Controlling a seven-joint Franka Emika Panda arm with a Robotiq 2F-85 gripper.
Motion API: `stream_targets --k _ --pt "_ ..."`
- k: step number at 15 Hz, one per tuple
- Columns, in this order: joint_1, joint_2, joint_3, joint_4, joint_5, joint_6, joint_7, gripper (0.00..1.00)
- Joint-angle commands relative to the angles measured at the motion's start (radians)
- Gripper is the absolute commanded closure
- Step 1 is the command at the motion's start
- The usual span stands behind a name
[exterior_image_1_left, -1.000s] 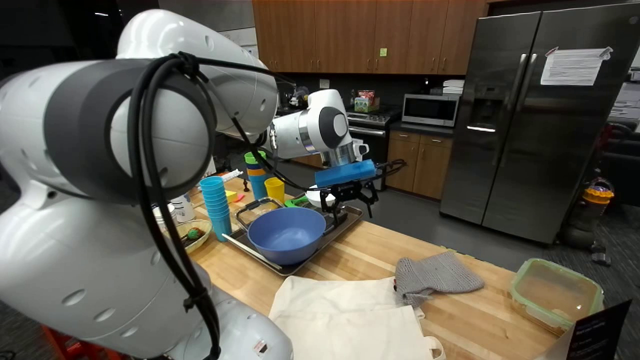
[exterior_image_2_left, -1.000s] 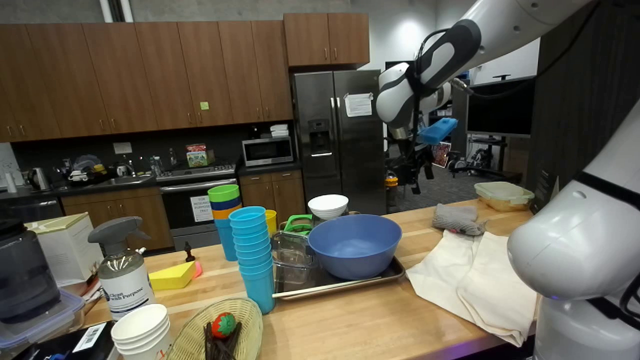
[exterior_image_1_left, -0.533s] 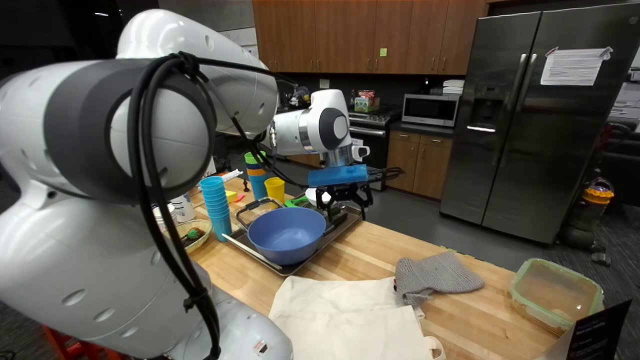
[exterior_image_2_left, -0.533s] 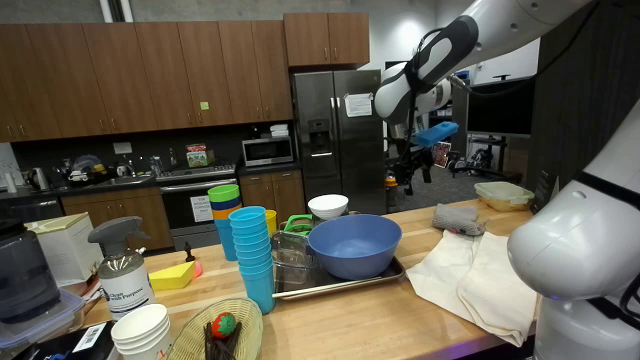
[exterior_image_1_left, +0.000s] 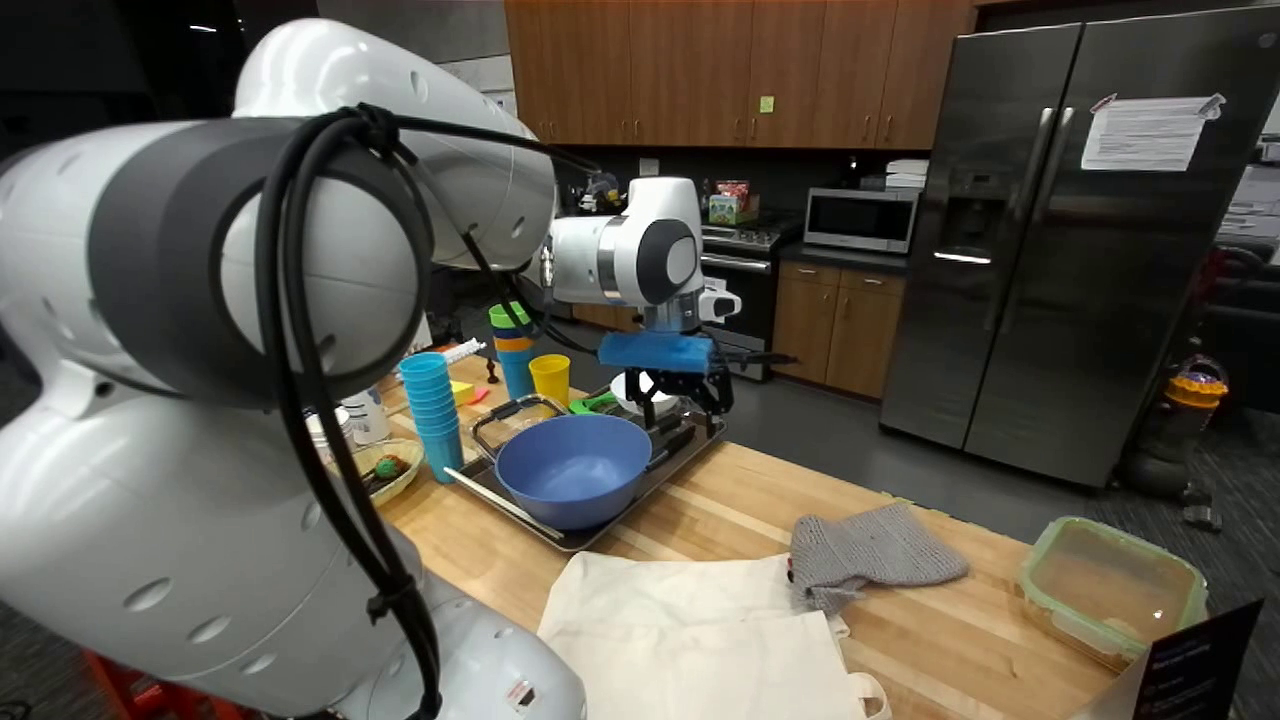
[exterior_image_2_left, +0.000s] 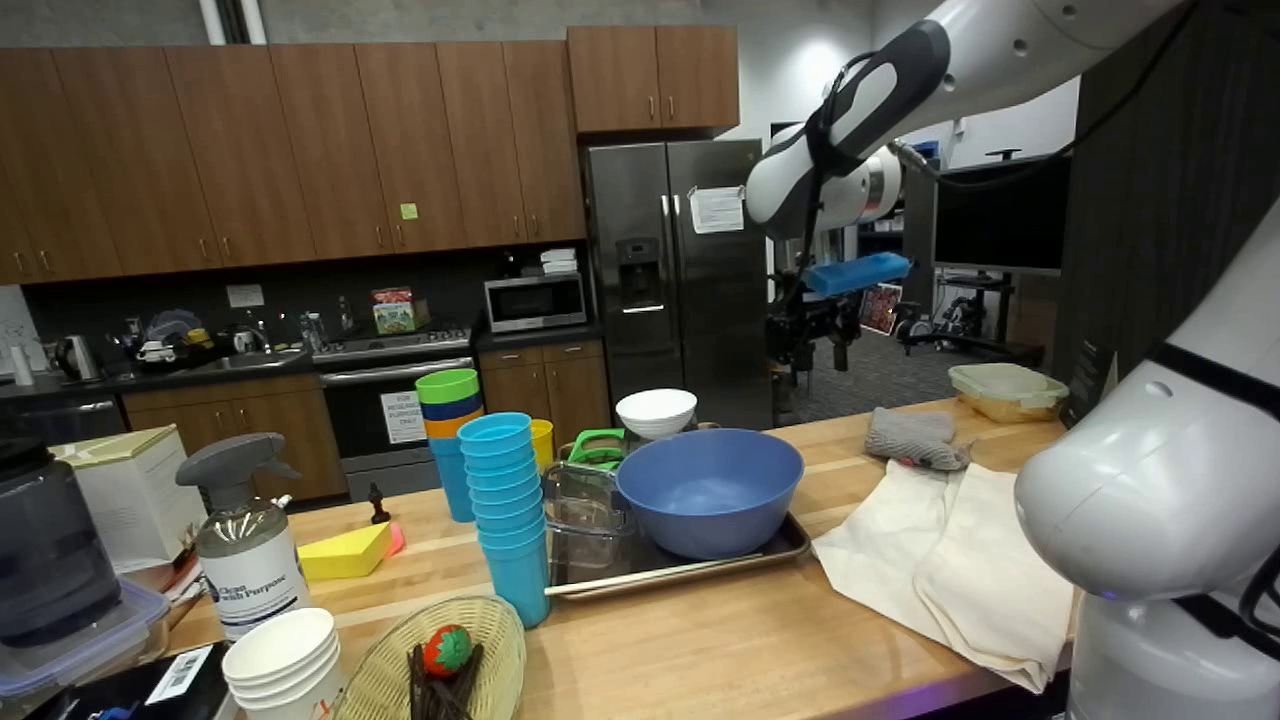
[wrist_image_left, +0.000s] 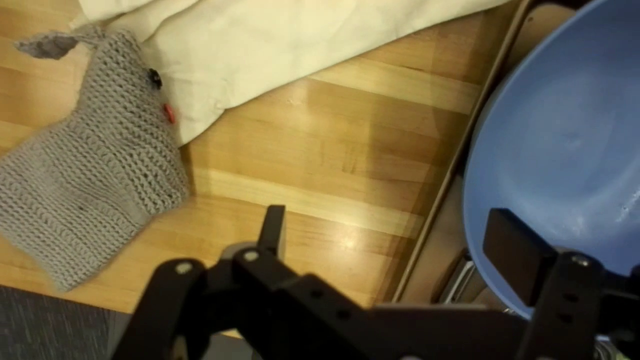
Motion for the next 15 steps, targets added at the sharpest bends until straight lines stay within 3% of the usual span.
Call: stream_targets --k 1,15 --pt "0.006 0.002 -0.006 0.000 0.017 0.029 0.053 0.00" --pt "0.008 0.001 -0.007 0.002 0.002 0.017 0.046 0.00"
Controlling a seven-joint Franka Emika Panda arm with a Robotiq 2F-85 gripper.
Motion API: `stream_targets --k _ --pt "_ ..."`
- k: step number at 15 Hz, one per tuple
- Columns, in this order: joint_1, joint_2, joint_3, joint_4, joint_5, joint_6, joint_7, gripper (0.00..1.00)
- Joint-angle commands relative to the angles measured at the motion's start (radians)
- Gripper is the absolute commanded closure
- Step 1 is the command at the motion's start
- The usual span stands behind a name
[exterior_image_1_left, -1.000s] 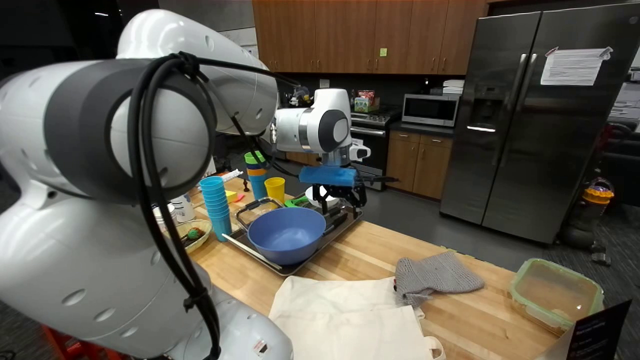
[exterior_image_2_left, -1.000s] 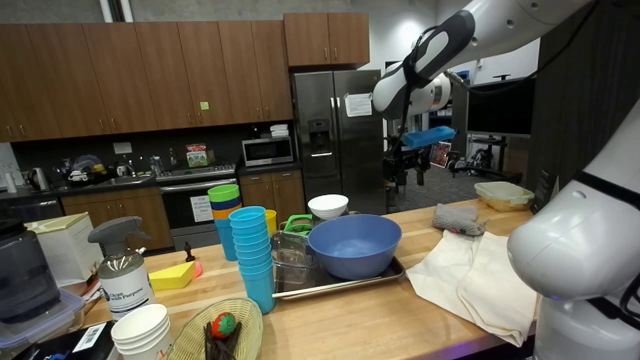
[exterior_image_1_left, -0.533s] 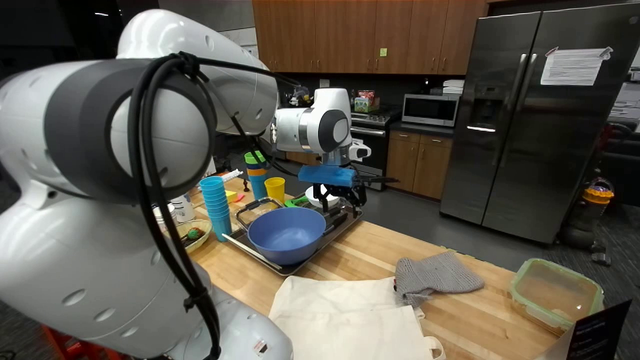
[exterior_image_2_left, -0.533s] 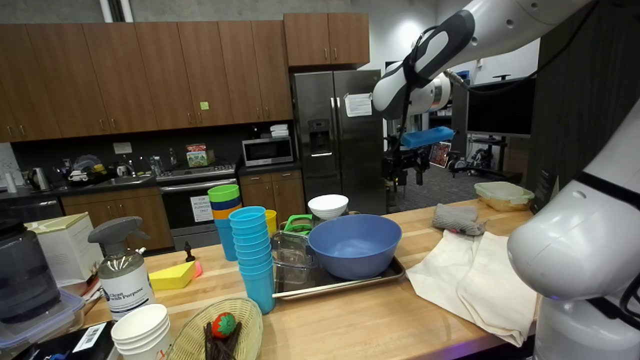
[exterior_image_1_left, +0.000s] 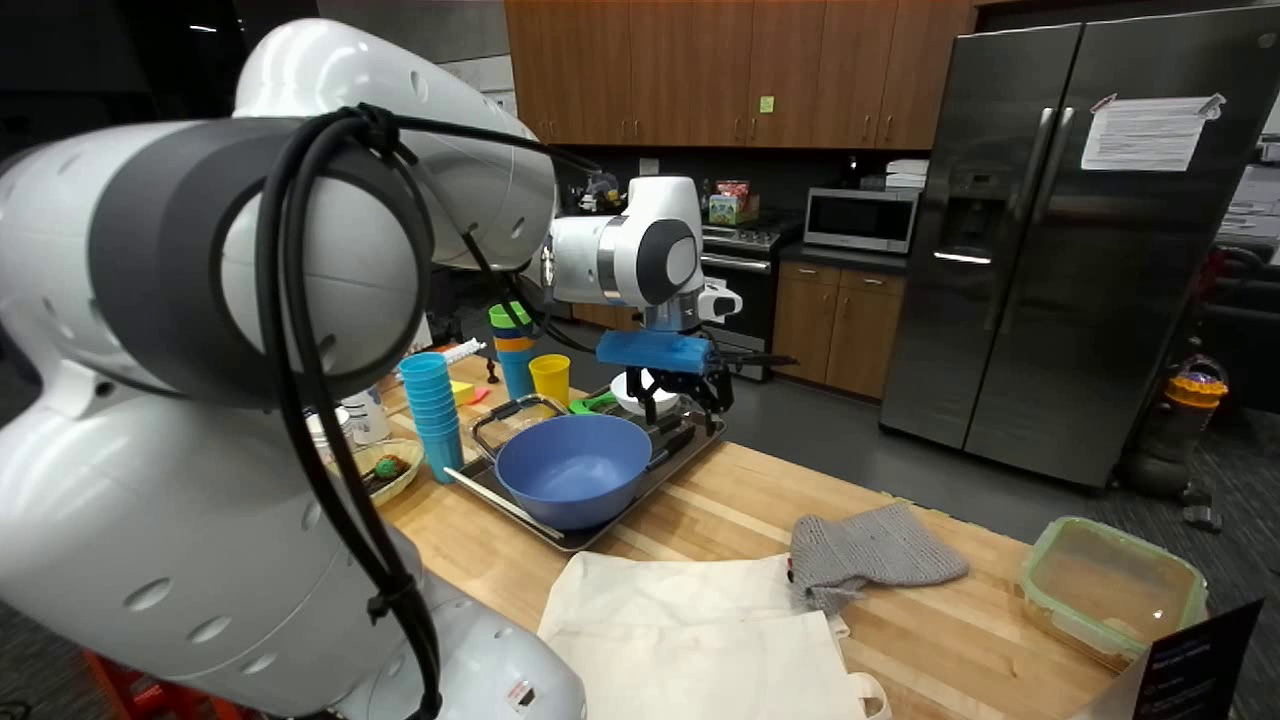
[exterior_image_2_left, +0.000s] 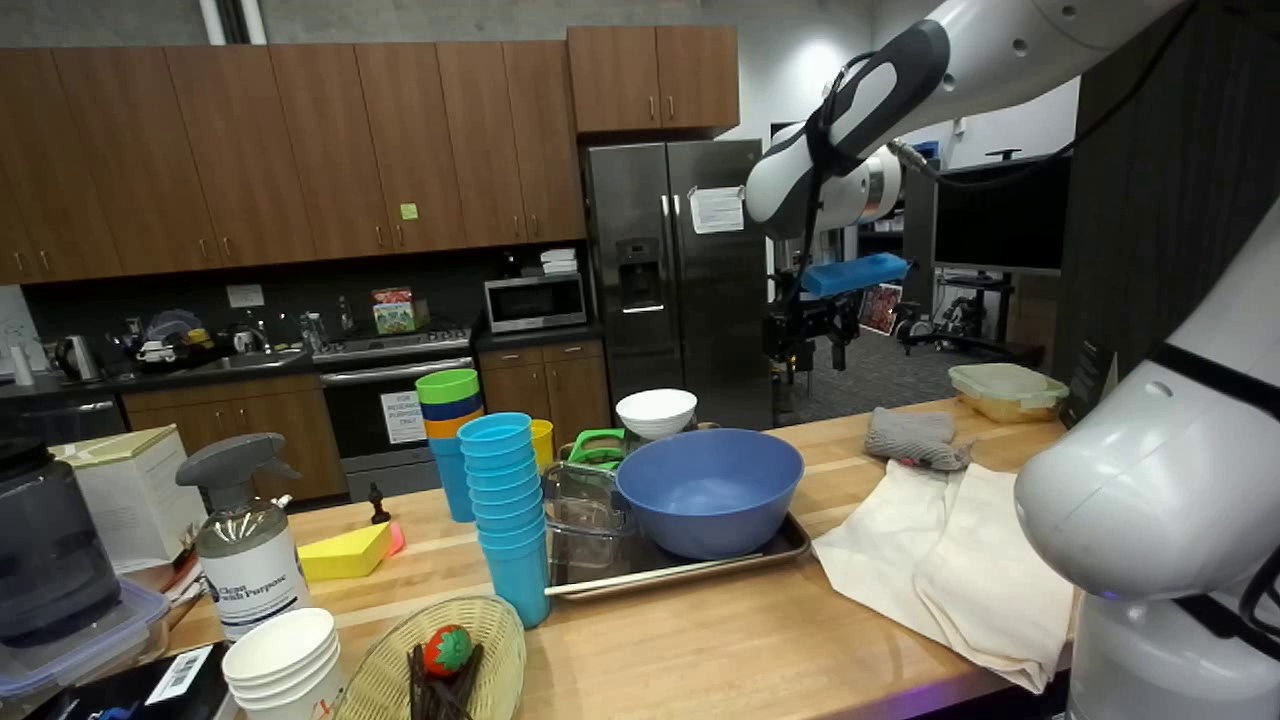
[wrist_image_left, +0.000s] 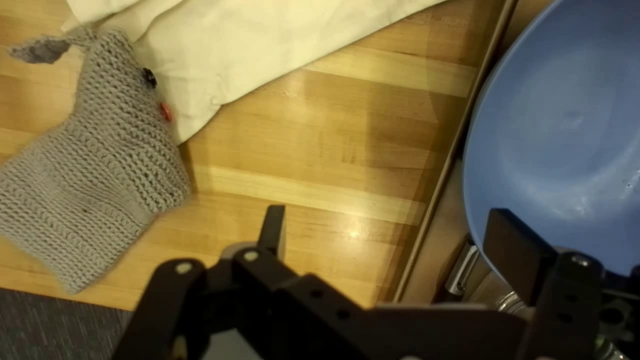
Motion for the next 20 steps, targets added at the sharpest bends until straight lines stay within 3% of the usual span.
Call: stream_targets --k 1,9,12,20 --pt "0.008 0.000 -0.007 0.002 -0.003 -0.002 0.003 0.00" --pt "0.010 -0.001 -0.009 -0.001 0.003 0.010 -0.004 0.00" --pt "0.039 -0.017 -0.037 -0.029 0.020 0.109 -0.159 0.00" --pt "0.096 -0.017 -0.097 -0.065 0.034 0.240 -0.484 0.00"
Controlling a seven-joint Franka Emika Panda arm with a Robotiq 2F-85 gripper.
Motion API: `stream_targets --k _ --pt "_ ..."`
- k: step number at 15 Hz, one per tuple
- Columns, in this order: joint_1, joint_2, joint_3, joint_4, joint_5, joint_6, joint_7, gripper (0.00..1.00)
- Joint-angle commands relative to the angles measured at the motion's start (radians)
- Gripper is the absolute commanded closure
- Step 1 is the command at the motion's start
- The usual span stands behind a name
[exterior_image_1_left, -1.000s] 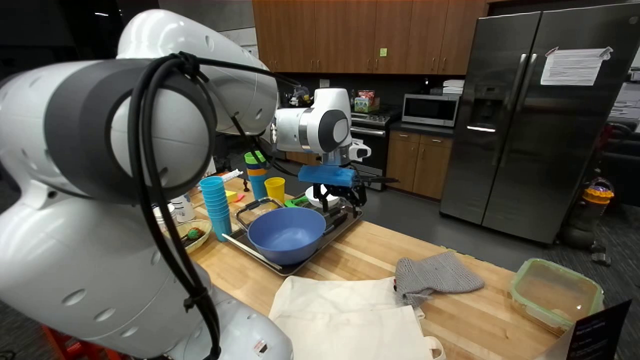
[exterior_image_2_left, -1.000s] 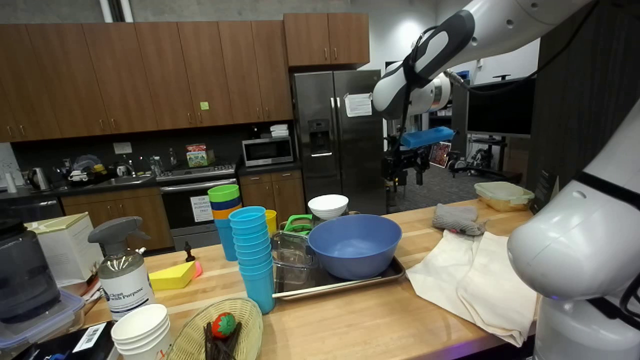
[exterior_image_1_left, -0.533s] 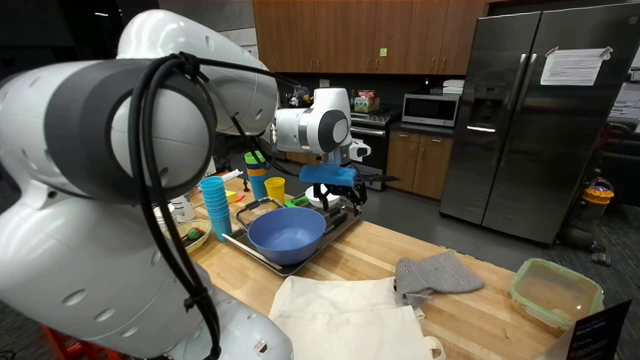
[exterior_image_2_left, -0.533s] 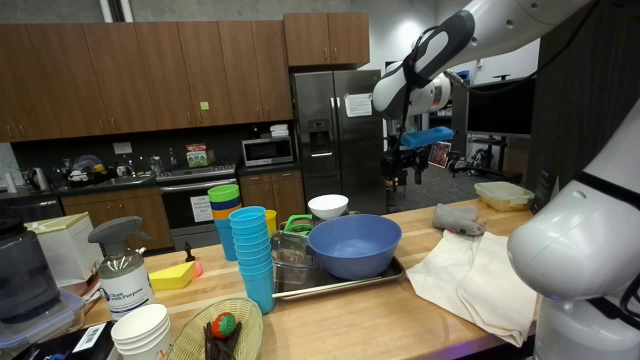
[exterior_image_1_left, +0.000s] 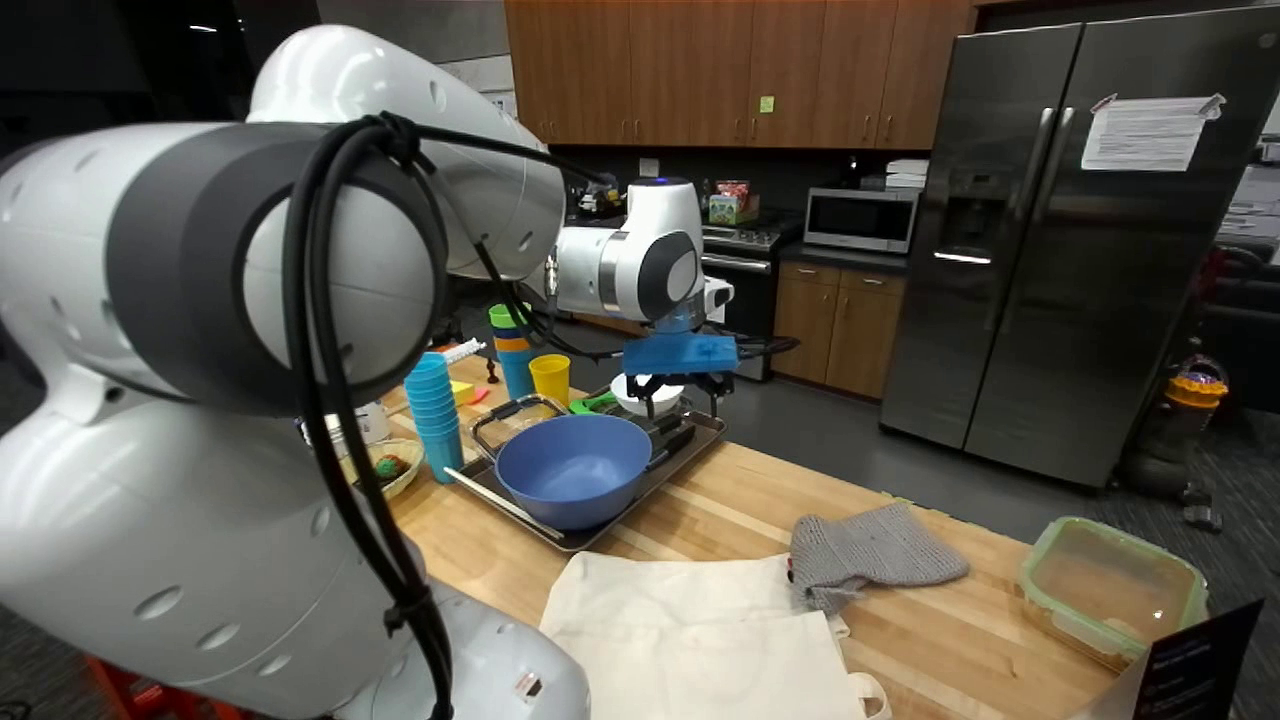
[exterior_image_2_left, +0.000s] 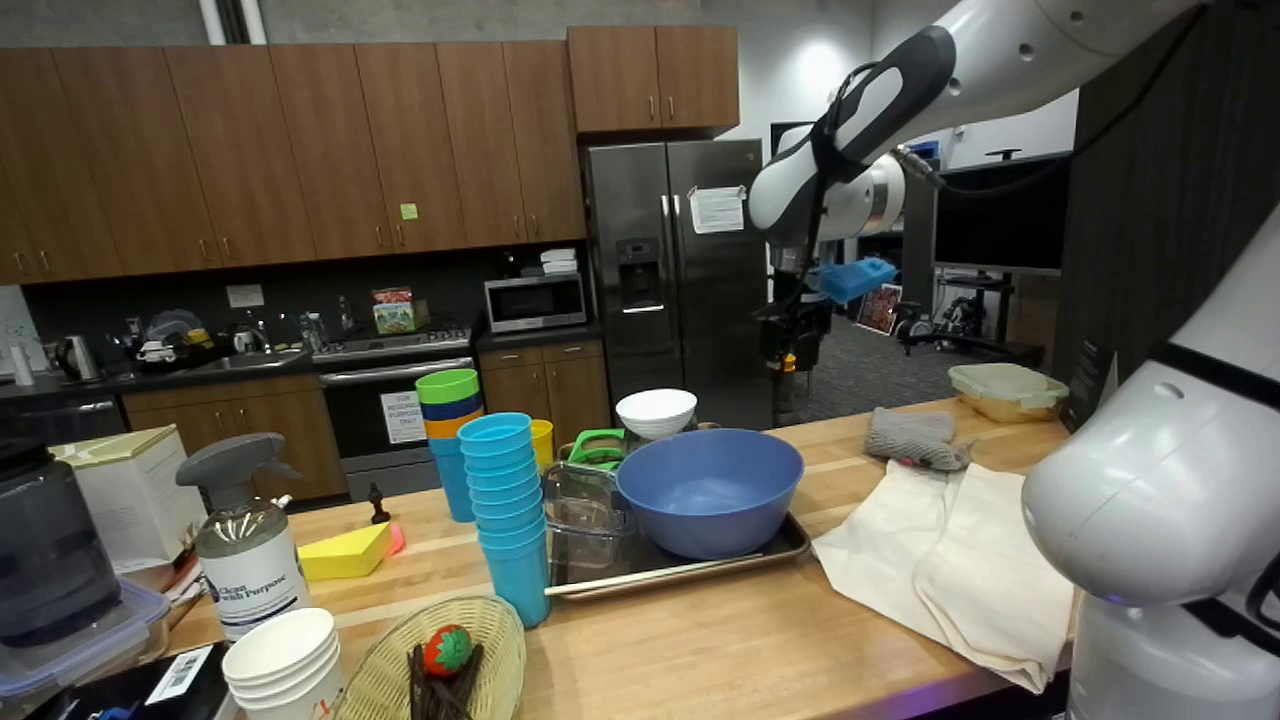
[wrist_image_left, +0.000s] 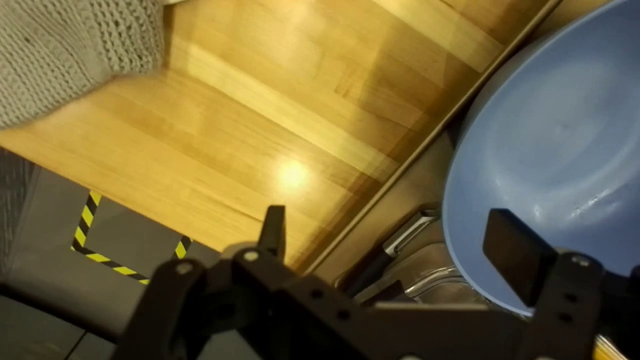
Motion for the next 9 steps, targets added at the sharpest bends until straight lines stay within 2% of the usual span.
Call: stream_targets --k 1,5,7,9 --pt "0.037 -0.018 -0.044 -0.035 0.012 0.094 -0.148 0.00" --pt "0.093 -0.020 -0.102 -0.062 0.071 0.196 -0.380 0.00" --pt "0.134 -0.024 -0.139 -0.071 0.156 0.216 -0.510 0.00" --pt "0.161 -0.025 -0.162 -0.074 0.236 0.228 -0.632 0.27"
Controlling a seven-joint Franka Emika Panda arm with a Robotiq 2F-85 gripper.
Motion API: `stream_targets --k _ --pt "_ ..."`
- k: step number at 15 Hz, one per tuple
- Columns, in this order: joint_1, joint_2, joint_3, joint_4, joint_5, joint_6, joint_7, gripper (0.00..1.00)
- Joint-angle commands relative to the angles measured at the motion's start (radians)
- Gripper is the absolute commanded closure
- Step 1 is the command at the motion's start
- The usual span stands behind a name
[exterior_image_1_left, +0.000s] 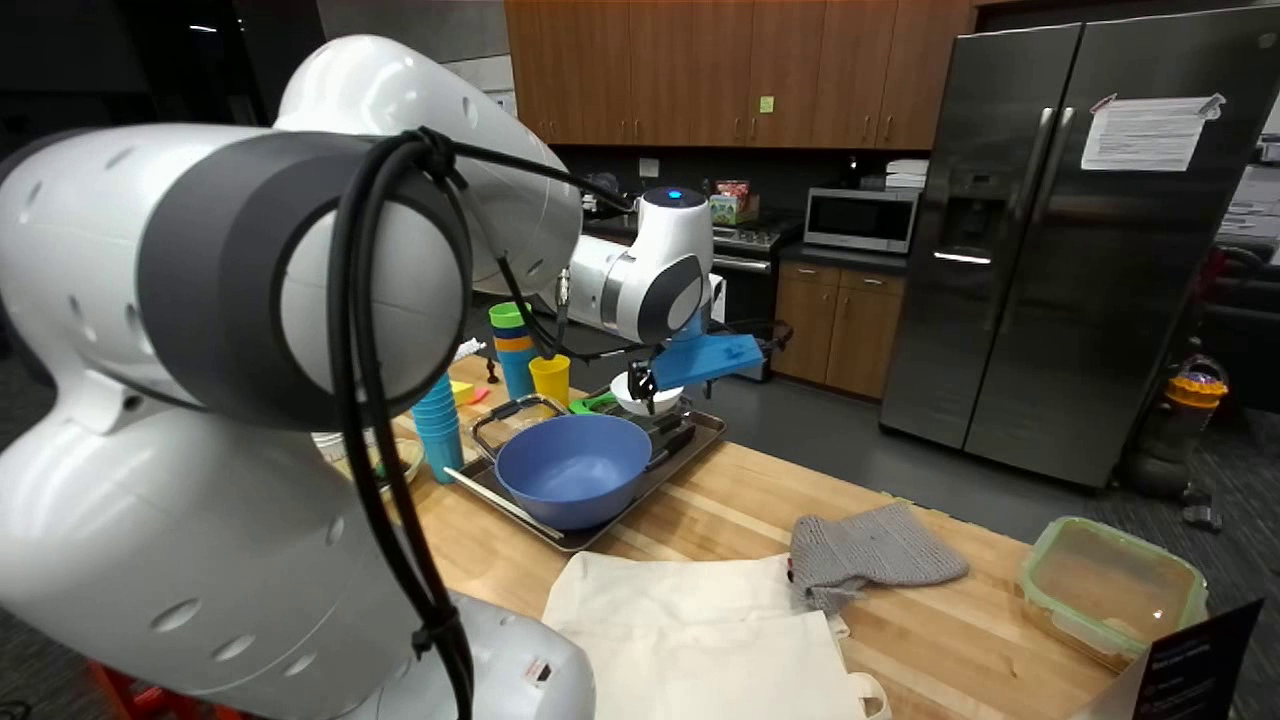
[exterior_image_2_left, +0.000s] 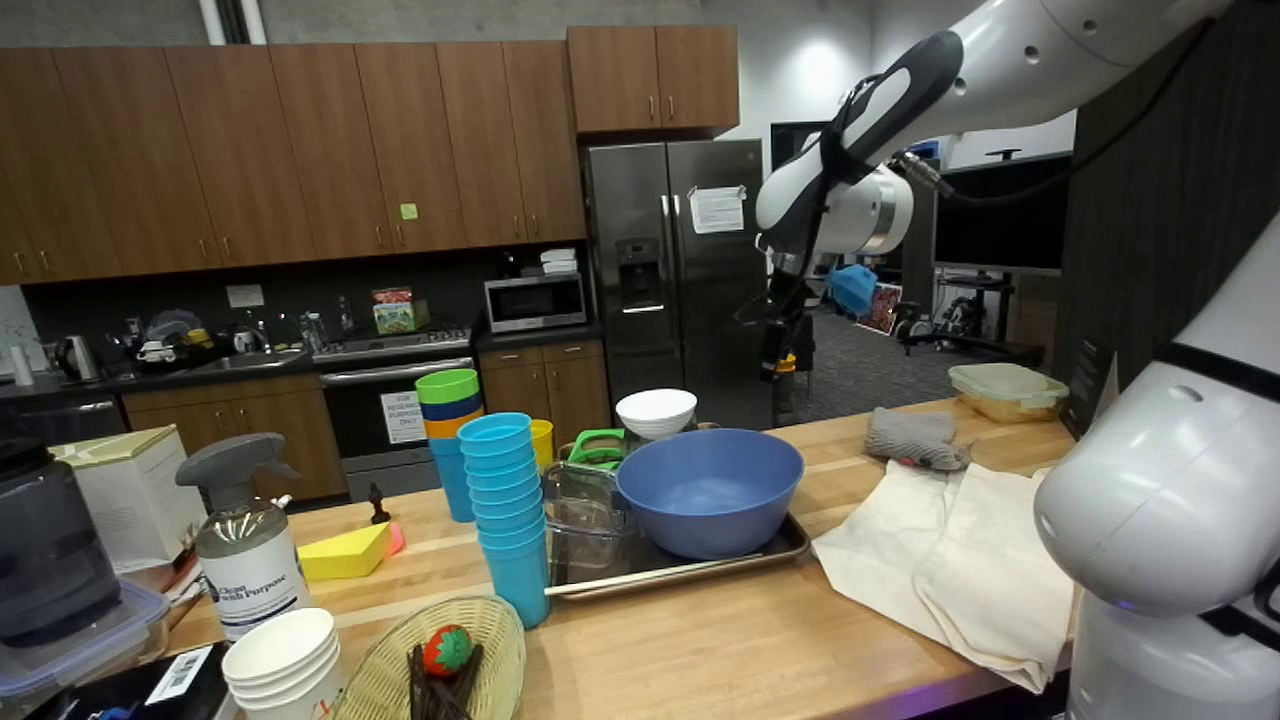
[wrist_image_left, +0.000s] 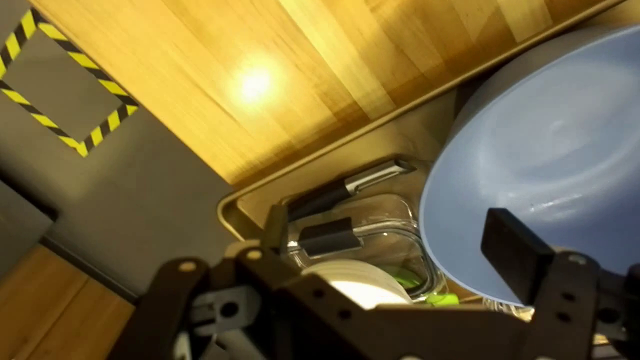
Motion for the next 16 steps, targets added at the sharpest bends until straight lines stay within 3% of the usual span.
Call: stream_targets --k 1,8,9,10,11,12,16 --pt "0.057 -0.024 -0.056 -0.020 0.118 0.023 -0.207 0.32" --pt "0.033 -0.019 -0.054 -0.008 0.176 -0.066 -0.384 0.87" --pt "0.022 -0.017 -0.045 -0.008 0.166 -0.073 -0.372 0.76" --pt "0.011 -0.016 -0.039 -0.006 0.151 -0.088 -0.367 0.50" --pt "0.014 0.000 -0.029 -0.006 0.164 -0.058 -0.354 0.76" --pt "0.010 0.000 -0.028 -0.006 0.164 -0.068 -0.356 0.76" --pt "0.007 0.000 -0.028 -0.006 0.164 -0.074 -0.358 0.54"
